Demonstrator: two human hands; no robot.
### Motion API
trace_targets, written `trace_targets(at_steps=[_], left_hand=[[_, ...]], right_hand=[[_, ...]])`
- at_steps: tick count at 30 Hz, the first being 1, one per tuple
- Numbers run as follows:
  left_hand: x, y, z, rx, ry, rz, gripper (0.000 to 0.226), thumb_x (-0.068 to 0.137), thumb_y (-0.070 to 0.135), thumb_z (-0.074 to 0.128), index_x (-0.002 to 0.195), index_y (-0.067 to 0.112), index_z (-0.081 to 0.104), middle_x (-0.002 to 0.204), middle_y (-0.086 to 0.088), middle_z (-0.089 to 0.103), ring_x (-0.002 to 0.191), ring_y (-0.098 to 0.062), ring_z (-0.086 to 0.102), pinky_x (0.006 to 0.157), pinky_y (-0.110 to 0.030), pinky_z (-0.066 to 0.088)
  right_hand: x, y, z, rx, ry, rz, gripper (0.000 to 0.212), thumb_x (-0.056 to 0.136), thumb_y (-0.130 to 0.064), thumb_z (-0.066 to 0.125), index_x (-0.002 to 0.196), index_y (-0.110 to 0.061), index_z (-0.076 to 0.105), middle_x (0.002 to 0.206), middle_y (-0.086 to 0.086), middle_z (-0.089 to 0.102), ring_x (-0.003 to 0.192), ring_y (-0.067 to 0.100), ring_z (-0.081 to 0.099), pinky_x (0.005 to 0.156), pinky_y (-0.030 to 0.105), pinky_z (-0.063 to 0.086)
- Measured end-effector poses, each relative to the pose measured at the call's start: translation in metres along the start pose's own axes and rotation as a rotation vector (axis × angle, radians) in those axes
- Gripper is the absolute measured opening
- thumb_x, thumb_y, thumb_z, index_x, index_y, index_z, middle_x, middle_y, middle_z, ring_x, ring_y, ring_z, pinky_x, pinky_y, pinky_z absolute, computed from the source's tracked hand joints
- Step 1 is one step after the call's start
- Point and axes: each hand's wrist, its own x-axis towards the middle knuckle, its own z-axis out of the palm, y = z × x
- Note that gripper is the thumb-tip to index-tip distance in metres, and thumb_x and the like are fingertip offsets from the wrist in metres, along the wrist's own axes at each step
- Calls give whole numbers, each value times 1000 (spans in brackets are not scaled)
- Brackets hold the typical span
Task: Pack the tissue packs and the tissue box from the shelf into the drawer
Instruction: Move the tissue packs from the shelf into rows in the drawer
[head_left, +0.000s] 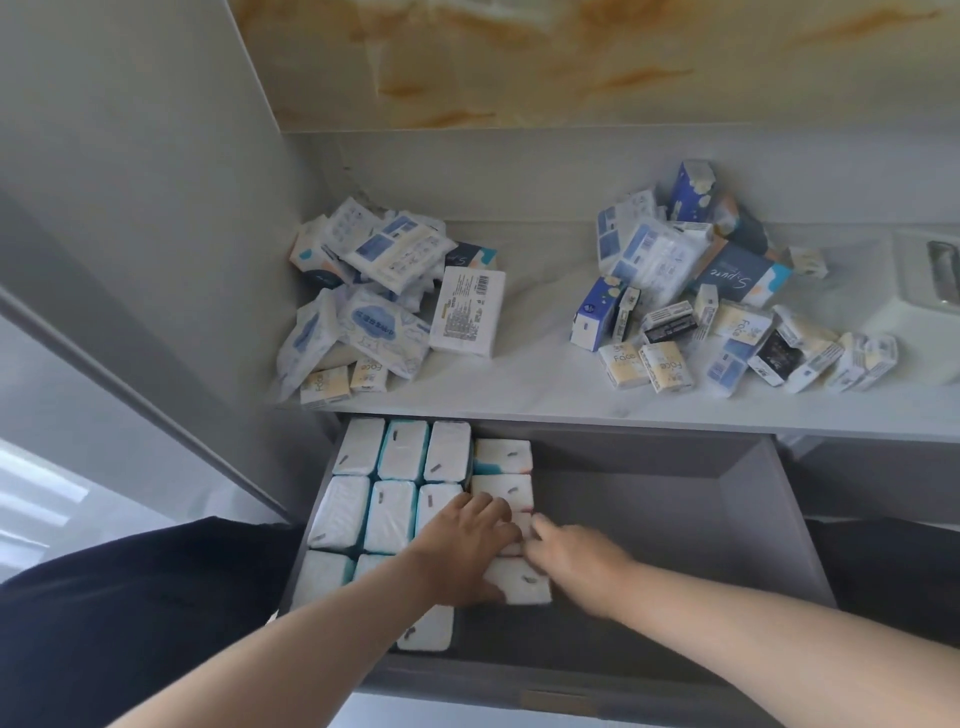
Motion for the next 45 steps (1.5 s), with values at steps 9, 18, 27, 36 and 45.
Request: trace_targets(at_steps=[9, 18, 27, 36, 45], left_hand=[[-2, 0, 1, 55, 22, -51, 73, 84, 50, 62, 142, 17, 33, 141, -7, 36, 126, -29, 37, 113, -43, 27], [-8, -9, -12, -4, -71, -8, 65, 89, 41, 59, 146, 19, 35, 146, -5, 38, 132, -27, 40, 116, -42, 26], [18, -74, -117, -412, 303, -287, 32, 91, 33, 57, 122, 30, 61, 115, 10, 64, 104, -15, 60, 83, -28, 49], [42, -180, -150, -239, 559, -478, 40, 90, 31, 59, 129, 22, 58, 122, -1, 60, 112, -21, 52, 94, -38, 45], [83, -213, -138, -113, 648, -451, 35, 86, 19, 58, 120, 18, 61, 122, -5, 56, 111, -28, 53, 92, -37, 34]], right_hand=[[13, -4, 8, 1157, -352, 599, 35, 98, 2, 48, 131, -8, 52, 106, 8, 65, 83, 15, 67, 50, 32, 57], [30, 2, -22, 481, -272, 469, 32, 87, -1, 49, 113, -6, 67, 106, 15, 71, 86, 28, 70, 66, 34, 56], [39, 22, -151, 558, 226, 365, 16, 90, -24, 54, 92, -22, 70, 82, -5, 68, 61, 12, 64, 62, 25, 52], [115, 51, -239, 399, 595, 373, 38, 90, -25, 61, 129, -24, 57, 130, 4, 54, 114, 24, 56, 89, 33, 48], [175, 74, -241, -39, 365, 288, 55, 80, -49, 64, 131, -41, 44, 139, 2, 42, 132, 25, 40, 112, 57, 14]])
